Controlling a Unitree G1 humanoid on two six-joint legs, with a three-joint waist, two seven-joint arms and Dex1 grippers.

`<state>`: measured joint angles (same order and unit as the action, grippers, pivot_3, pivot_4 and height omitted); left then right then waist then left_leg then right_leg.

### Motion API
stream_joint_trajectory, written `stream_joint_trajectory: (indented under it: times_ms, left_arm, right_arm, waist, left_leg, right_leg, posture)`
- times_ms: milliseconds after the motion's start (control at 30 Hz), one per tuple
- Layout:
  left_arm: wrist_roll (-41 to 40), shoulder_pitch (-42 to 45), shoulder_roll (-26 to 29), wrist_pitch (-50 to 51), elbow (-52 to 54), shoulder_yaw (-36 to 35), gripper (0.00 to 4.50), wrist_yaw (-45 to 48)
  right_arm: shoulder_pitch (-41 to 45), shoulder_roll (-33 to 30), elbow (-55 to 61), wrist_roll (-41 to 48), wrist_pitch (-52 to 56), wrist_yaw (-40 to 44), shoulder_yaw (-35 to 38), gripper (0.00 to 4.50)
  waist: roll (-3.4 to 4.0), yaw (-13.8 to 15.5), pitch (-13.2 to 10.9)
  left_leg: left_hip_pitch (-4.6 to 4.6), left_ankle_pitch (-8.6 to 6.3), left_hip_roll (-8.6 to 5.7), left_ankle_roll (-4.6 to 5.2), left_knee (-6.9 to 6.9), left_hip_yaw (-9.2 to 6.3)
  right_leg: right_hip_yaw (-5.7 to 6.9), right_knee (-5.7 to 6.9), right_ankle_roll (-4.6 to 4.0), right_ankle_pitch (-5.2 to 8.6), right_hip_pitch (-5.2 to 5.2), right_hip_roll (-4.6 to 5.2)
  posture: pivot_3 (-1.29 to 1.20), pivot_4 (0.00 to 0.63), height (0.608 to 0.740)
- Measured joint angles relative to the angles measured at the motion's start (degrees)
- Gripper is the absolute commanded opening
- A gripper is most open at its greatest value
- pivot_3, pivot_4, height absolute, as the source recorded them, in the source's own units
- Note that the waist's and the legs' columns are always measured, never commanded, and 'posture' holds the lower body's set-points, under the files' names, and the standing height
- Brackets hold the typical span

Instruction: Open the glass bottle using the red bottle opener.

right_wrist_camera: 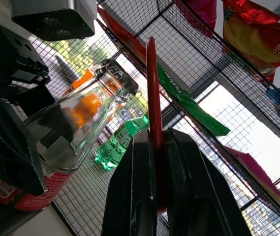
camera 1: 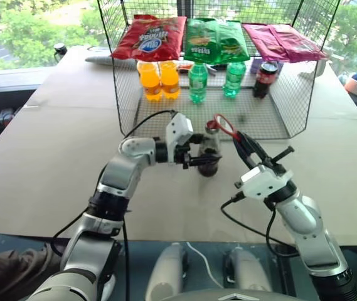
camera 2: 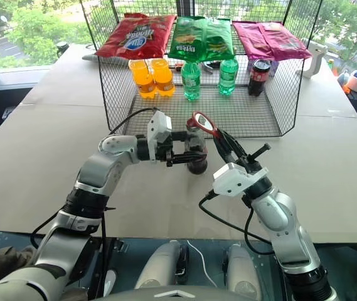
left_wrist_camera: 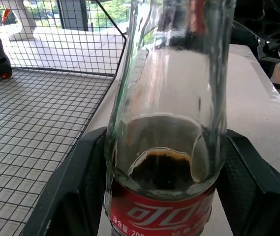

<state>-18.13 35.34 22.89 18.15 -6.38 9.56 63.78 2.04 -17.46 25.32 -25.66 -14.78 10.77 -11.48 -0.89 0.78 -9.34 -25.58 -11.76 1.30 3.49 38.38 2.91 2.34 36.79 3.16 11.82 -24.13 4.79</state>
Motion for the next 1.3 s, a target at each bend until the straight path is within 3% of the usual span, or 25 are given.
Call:
stream_joint_trajectory:
  times_ms: [467, 500, 533, 567, 600, 1300]
  left_arm:
    - [0.02, 0.46, -1.05, -2.34, -2.34, 0.04, 2.46, 0.67]
    - [0.0, 0.46, -1.05, -2.36, -2.41, 0.03, 3.46, 0.68]
    - [0.08, 0.46, -1.14, -2.5, -2.53, 0.02, 3.66, 0.57]
    - [0.09, 0.46, -1.2, -2.66, -3.0, 0.01, 4.32, 0.16]
    - [0.09, 0.46, -1.22, -2.7, -3.17, 0.01, 4.43, 0.11]
    - [-3.48, 2.04, -2.28, -5.51, -1.95, -3.59, 4.43, -0.25]
  right_arm:
    - [0.83, 1.04, -0.75, -0.07, -0.38, -0.71, 0.24, 0.0]
    - [0.83, 1.03, -0.75, -0.06, -0.36, -0.7, 0.31, 0.0]
    - [0.83, 1.03, -0.75, -0.06, -0.35, -0.7, 0.39, 0.0]
    - [0.83, 1.03, -0.75, -0.04, -0.34, -0.68, 0.51, 0.0]
    - [0.83, 1.01, -0.75, -0.03, -0.33, -0.68, 0.64, 0.0]
    - [1.37, 0.83, -1.1, 0.74, 0.46, -0.66, 3.8, 0.0]
  waist:
    - [0.0, 0.06, 0.0]
    - [0.0, 0.06, 0.0]
    - [0.0, 0.06, 0.0]
    - [0.0, -0.01, 0.0]
    - [0.0, -0.03, 0.0]
    - [0.0, -0.05, 0.0]
  left_leg:
    - [0.0, 0.0, 0.0, 0.0, 0.0, -0.02]
    - [0.0, 0.0, 0.0, 0.0, 0.0, -0.02]
    - [0.0, 0.0, 0.0, 0.0, 0.01, -0.02]
    - [0.0, 0.0, 0.0, 0.01, 0.0, -0.02]
    - [-0.01, 0.0, 0.0, 0.01, 0.0, -0.01]
    - [-0.02, 0.0, -0.01, 0.01, -0.02, -0.02]
  right_leg:
    - [0.01, 0.0, 0.0, 0.0, 0.02, 0.03]
    - [0.01, 0.0, 0.0, 0.0, 0.02, 0.04]
    - [0.01, 0.0, 0.0, 0.0, 0.02, 0.04]
    - [0.01, 0.0, 0.0, 0.0, 0.01, 0.03]
    - [0.01, 0.0, -0.01, 0.0, 0.0, 0.03]
    - [0.01, -0.01, -0.03, -0.02, -0.01, 0.03]
  posture:
    - [0.0, 0.15, 0.74]
    - [0.0, 0.15, 0.74]
    - [0.0, 0.15, 0.74]
    - [0.0, 0.15, 0.74]
    - [0.0, 0.15, 0.74]
    - [0.0, 0.15, 0.74]
